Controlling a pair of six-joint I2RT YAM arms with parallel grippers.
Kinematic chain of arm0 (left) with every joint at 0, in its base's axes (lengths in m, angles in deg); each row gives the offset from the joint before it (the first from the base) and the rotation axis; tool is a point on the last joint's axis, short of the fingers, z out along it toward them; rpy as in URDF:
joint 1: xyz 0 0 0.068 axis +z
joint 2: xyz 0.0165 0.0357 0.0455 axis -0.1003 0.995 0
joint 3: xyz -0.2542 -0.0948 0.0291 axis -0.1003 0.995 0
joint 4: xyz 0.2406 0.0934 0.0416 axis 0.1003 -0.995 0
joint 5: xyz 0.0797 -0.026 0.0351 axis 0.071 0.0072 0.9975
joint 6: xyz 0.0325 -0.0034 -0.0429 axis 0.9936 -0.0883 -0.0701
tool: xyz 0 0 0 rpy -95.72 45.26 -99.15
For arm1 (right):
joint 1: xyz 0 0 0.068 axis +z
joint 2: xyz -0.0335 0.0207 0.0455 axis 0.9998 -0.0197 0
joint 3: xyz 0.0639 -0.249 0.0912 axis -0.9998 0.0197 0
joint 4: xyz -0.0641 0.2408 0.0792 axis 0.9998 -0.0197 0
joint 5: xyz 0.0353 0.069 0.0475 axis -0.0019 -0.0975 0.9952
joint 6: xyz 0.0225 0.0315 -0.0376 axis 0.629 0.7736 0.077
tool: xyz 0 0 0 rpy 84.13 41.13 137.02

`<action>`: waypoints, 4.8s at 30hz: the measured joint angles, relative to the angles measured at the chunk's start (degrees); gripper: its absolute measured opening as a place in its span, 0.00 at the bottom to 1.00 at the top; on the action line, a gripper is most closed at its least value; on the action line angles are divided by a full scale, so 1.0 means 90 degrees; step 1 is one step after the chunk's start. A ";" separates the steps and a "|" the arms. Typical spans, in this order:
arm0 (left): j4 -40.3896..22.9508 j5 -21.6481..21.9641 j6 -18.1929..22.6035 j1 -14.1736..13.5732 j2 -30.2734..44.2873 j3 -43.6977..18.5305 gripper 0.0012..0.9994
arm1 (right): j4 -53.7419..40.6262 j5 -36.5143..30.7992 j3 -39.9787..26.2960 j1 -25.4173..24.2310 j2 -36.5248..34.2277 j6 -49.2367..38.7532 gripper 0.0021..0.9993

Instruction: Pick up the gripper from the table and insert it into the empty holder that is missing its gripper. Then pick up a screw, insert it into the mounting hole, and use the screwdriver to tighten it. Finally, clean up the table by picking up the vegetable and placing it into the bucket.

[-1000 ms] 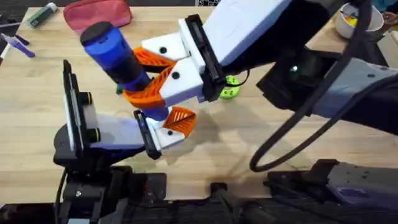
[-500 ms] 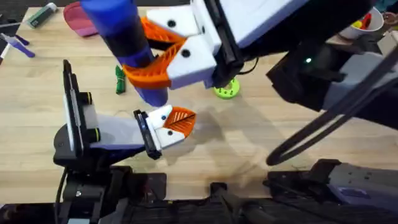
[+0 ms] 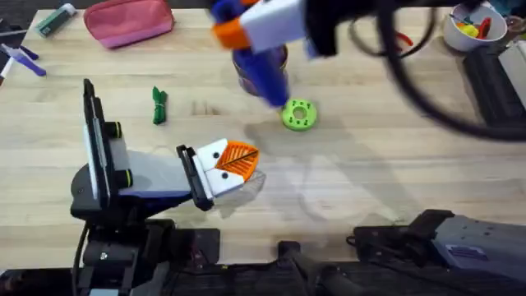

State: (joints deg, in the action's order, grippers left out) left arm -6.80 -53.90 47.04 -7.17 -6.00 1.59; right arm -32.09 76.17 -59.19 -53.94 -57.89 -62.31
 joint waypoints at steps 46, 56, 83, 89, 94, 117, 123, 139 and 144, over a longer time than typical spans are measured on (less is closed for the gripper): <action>0.0000 0.0000 0.0002 0.0000 0.0000 0.0000 0.01 | -0.3959 -0.5155 -0.0723 -0.2311 -0.4178 -0.2430 0.31; 0.0000 0.0000 0.0002 0.0000 -0.0002 0.0000 0.01 | -0.4006 -0.5238 -0.0740 -0.2311 -0.4175 -0.2432 0.98; 0.0135 0.0415 -0.0126 0.0000 0.0000 0.0000 0.99 | -0.4058 -0.5255 -0.1357 -0.1914 -0.1116 0.0952 0.99; 0.0010 0.1856 -0.0710 0.0000 0.0000 -0.0162 0.99 | -0.4113 -0.5252 -0.1357 -0.1715 -0.0372 0.1897 0.98; -0.1068 0.2957 -0.0408 0.0000 0.0204 -0.1254 0.99 | -0.4083 -0.5245 -0.1320 -0.1522 0.0278 0.2359 0.98; -0.4190 0.5177 0.0507 0.0000 0.5802 -0.6310 0.99 | -0.2248 -0.5233 0.3119 -0.1524 0.2795 0.4071 0.99; -0.4442 0.6058 0.0237 0.0216 0.6108 -0.6544 0.99 | -0.2250 -0.5233 0.3693 -0.1524 0.2820 0.4476 0.99; -0.6311 0.6839 0.0000 0.1882 1.0279 -0.9095 0.99 | -0.2219 -0.5246 0.3753 -0.1524 0.2822 0.4616 0.99; -0.6273 0.6812 0.0000 0.1882 1.1354 -0.9466 0.99 | -0.2219 -0.5316 0.3753 -0.1524 0.2820 0.4616 0.99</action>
State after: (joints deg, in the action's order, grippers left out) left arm -63.25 7.41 47.03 9.77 96.18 -83.61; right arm -52.06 28.33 -25.42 -67.66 -32.52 -20.77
